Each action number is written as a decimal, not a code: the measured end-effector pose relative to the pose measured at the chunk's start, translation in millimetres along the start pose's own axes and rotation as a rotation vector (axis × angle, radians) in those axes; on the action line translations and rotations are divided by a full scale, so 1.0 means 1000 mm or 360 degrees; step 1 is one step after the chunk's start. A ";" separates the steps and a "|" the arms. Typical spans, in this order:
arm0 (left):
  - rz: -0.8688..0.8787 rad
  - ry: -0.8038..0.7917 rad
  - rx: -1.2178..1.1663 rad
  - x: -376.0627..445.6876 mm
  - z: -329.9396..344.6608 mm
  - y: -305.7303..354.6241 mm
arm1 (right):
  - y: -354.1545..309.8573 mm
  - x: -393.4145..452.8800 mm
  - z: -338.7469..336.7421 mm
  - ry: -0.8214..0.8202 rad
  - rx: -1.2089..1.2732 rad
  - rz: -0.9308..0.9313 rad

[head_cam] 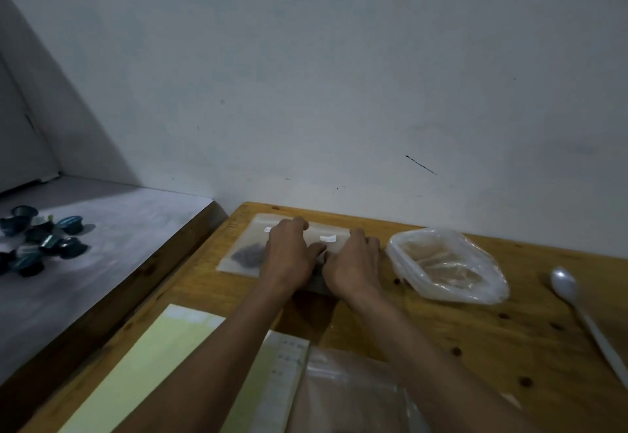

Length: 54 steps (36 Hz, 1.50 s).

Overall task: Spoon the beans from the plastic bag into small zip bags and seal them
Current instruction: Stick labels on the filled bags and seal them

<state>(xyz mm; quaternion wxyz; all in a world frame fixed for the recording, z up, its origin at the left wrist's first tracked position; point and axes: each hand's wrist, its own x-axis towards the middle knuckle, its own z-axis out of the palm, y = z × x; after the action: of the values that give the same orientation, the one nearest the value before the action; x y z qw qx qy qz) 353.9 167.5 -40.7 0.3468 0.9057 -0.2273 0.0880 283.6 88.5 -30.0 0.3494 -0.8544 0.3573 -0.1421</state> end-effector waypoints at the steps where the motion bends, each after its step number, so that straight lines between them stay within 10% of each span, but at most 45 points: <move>1: 0.0007 0.0017 -0.0004 -0.003 -0.004 0.000 | 0.000 -0.004 -0.002 -0.0008 0.0000 -0.0030; 16: 0.0179 -0.0329 -0.0048 -0.120 -0.077 0.005 | 0.034 -0.091 -0.078 -0.0658 -0.0478 -0.0506; 27: 0.0144 -0.0532 0.0315 -0.150 -0.062 0.012 | 0.049 -0.108 -0.076 -0.0615 -0.0262 -0.0522; 39: -0.0315 -0.0358 -0.1377 -0.152 -0.088 0.026 | 0.029 -0.104 -0.102 -0.0452 0.0492 -0.0757; 54: -0.0588 -0.0382 -0.1812 -0.157 -0.124 0.024 | 0.008 -0.117 -0.097 -0.0640 0.1436 -0.0327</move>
<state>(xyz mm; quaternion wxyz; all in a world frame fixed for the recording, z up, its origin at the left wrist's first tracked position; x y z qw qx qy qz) 204.4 290.1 16.2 0.7579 0.6062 -0.1152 -0.2117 150.0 119.6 34.7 0.7300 -0.6596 0.1001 -0.1486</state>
